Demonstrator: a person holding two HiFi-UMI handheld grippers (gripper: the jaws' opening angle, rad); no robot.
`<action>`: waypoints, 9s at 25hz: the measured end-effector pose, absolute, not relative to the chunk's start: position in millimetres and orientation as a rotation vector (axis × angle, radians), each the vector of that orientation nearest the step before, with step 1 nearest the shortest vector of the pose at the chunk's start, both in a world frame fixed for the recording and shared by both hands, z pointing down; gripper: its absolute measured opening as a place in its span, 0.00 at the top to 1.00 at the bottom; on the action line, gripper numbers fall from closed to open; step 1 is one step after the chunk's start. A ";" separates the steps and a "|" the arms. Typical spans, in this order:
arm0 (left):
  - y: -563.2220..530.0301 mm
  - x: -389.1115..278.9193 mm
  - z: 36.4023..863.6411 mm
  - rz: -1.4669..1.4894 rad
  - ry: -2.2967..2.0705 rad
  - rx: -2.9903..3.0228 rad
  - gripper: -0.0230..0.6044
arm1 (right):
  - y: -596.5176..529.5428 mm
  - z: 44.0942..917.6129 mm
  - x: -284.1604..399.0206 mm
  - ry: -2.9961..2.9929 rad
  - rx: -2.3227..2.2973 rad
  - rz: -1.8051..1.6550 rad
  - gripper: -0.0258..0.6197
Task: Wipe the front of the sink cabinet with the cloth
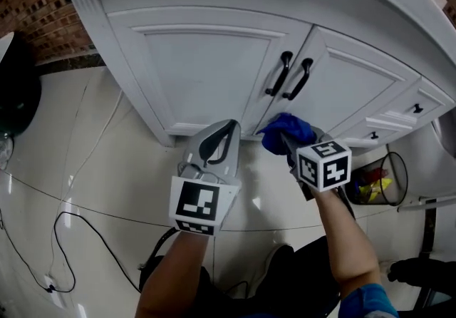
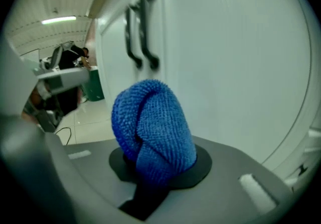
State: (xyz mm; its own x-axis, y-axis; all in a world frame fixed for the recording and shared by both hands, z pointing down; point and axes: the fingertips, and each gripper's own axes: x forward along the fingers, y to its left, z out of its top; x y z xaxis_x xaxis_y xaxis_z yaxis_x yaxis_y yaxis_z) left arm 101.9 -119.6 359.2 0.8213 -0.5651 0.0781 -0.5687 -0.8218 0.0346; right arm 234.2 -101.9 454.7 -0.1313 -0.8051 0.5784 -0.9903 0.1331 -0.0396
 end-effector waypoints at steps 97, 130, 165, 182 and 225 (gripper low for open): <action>-102.1 48.5 287.2 -0.067 -1.121 3.144 0.96 | -95.5 150.5 161.8 -2.203 2.255 -0.690 0.85; -146.9 20.2 331.0 0.028 -1.205 2.941 0.96 | -137.3 415.6 181.5 -1.794 2.101 0.042 0.85; -135.1 1.1 260.2 -0.269 -1.301 3.052 0.96 | -121.2 242.5 117.4 -2.090 2.098 -0.517 0.85; -149.9 -23.8 264.9 -0.241 -1.368 3.000 0.96 | -151.8 205.4 128.2 -2.085 2.199 -0.482 0.86; -186.8 -37.0 334.8 -0.041 -1.301 2.764 0.96 | -163.0 419.0 63.5 -2.207 1.681 0.176 0.84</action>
